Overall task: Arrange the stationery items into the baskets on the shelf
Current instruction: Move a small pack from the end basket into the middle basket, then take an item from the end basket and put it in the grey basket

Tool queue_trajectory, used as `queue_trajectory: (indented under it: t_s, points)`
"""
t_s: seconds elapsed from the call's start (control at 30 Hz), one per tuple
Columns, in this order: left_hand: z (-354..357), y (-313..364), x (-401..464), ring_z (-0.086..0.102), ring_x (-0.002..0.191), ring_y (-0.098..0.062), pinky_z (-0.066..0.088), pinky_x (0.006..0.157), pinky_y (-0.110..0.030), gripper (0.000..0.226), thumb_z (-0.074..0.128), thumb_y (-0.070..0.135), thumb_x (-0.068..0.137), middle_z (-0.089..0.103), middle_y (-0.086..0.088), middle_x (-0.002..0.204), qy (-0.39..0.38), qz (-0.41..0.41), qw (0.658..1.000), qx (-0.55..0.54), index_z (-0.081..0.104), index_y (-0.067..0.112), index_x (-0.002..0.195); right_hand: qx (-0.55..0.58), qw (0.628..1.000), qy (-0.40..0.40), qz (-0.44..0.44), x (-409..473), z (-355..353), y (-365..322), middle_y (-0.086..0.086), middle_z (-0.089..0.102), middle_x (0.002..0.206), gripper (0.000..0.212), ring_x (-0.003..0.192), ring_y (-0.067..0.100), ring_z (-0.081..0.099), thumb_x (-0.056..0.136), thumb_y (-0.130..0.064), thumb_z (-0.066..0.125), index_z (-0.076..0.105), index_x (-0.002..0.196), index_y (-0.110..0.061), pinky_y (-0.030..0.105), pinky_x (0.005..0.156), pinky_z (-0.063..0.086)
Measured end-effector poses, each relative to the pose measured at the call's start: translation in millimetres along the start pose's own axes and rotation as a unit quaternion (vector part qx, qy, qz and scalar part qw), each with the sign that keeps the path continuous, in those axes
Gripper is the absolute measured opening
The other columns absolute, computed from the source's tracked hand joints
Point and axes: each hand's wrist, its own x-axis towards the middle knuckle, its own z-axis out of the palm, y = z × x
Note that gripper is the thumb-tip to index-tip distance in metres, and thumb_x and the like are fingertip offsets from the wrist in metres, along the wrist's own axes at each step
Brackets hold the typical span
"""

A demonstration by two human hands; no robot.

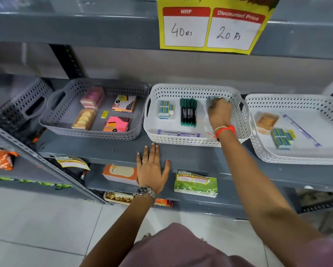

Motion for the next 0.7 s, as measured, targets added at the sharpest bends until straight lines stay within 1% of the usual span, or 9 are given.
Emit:
queue_trajectory:
  t_s: [0.13, 0.23, 0.3, 0.33, 0.37, 0.43, 0.5, 0.6, 0.7]
  points:
    - [0, 6, 0, 0.039, 0.134, -0.031, 0.021, 0.111, -0.052, 0.072, 0.023, 0.053, 0.085, 0.045, -0.011, 0.143, 0.014, -0.002, 1.0, 0.01, 0.042, 0.007, 0.137, 0.043, 0.989, 0.142, 0.023, 5, -53, 28, 0.023, 0.069, 0.115, 0.032, 0.109, 0.035, 0.064, 0.085, -0.002, 0.05, 0.068, 0.111, -0.002, 0.034, 0.092, 0.049]
    - [1, 5, -1, 0.041, 0.132, -0.033, 0.023, 0.11, -0.055, 0.072, 0.025, 0.052, 0.084, 0.047, -0.014, 0.141, 0.025, -0.005, 1.0, 0.015, 0.044, 0.005, 0.135, 0.052, 0.979, 0.189, 0.058, 13, -72, 59, 0.022, 0.069, 0.114, 0.03, 0.109, 0.036, 0.063, 0.083, -0.003, 0.05, 0.068, 0.108, -0.003, 0.036, 0.088, 0.05]
    - [2, 12, -2, 0.042, 0.131, -0.033, 0.022, 0.11, -0.054, 0.072, 0.027, 0.051, 0.083, 0.049, -0.016, 0.139, 0.034, 0.008, 0.999, 0.013, 0.046, 0.003, 0.134, 0.035, 0.981, 0.173, 0.086, 21, -77, 84, 0.025, 0.068, 0.112, 0.019, 0.106, 0.039, 0.062, 0.081, -0.002, 0.052, 0.066, 0.094, -0.004, 0.037, 0.081, 0.049]
    - [3, 18, -4, 0.043, 0.13, -0.033, 0.02, 0.111, -0.052, 0.072, 0.028, 0.05, 0.083, 0.05, -0.017, 0.138, 0.038, 0.017, 0.999, 0.011, 0.047, 0.002, 0.133, 0.011, 0.984, 0.148, 0.099, 25, -79, 96, 0.028, 0.066, 0.111, 0.011, 0.106, 0.04, 0.061, 0.081, -0.003, 0.054, 0.061, 0.089, -0.005, 0.038, 0.08, 0.047]
    - [5, 24, -5, 0.044, 0.13, -0.033, 0.017, 0.111, -0.051, 0.072, 0.028, 0.05, 0.083, 0.05, -0.017, 0.137, 0.038, 0.021, 0.999, 0.009, 0.047, 0.002, 0.132, -0.018, 0.987, 0.116, 0.112, 28, -78, 105, 0.031, 0.064, 0.112, 0.009, 0.108, 0.041, 0.059, 0.081, -0.006, 0.057, 0.059, 0.09, -0.004, 0.039, 0.084, 0.047]
    - [7, 35, -7, 0.044, 0.13, -0.033, 0.013, 0.11, -0.05, 0.072, 0.028, 0.051, 0.083, 0.05, -0.016, 0.138, 0.038, 0.018, 0.999, 0.007, 0.047, 0.002, 0.132, -0.073, 0.986, 0.054, 0.141, 36, -74, 124, 0.032, 0.059, 0.121, 0.034, 0.118, 0.041, 0.052, 0.082, -0.016, 0.062, 0.057, 0.108, 0.006, 0.042, 0.1, 0.04]
    - [9, 41, -9, 0.042, 0.131, -0.032, 0.018, 0.111, -0.051, 0.072, 0.027, 0.051, 0.084, 0.048, -0.016, 0.14, 0.037, 0.002, 0.999, 0.002, 0.047, 0.003, 0.133, -0.118, 0.98, 0.013, 0.16, 38, -70, 133, 0.028, 0.057, 0.127, 0.05, 0.123, 0.039, 0.049, 0.081, -0.025, 0.062, 0.053, 0.119, 0.006, 0.042, 0.104, 0.036]
    - [9, 42, -9, 0.043, 0.131, -0.033, 0.025, 0.109, -0.054, 0.072, 0.026, 0.051, 0.084, 0.048, -0.016, 0.14, 0.035, -0.003, 0.999, 0.005, 0.047, 0.003, 0.133, -0.161, 0.976, -0.019, 0.146, 39, -65, 139, 0.02, 0.062, 0.123, 0.051, 0.116, 0.036, 0.055, 0.081, -0.036, 0.059, 0.06, 0.119, -0.002, 0.041, 0.099, 0.04]
    - [9, 41, -9, 0.043, 0.131, -0.033, 0.027, 0.108, -0.055, 0.072, 0.025, 0.051, 0.084, 0.048, -0.015, 0.14, 0.032, -0.003, 0.999, 0.015, 0.046, 0.004, 0.134, -0.17, 0.975, -0.016, 0.144, 39, -64, 137, 0.02, 0.064, 0.119, 0.052, 0.113, 0.037, 0.056, 0.078, -0.037, 0.058, 0.061, 0.117, -0.002, 0.041, 0.096, 0.042]
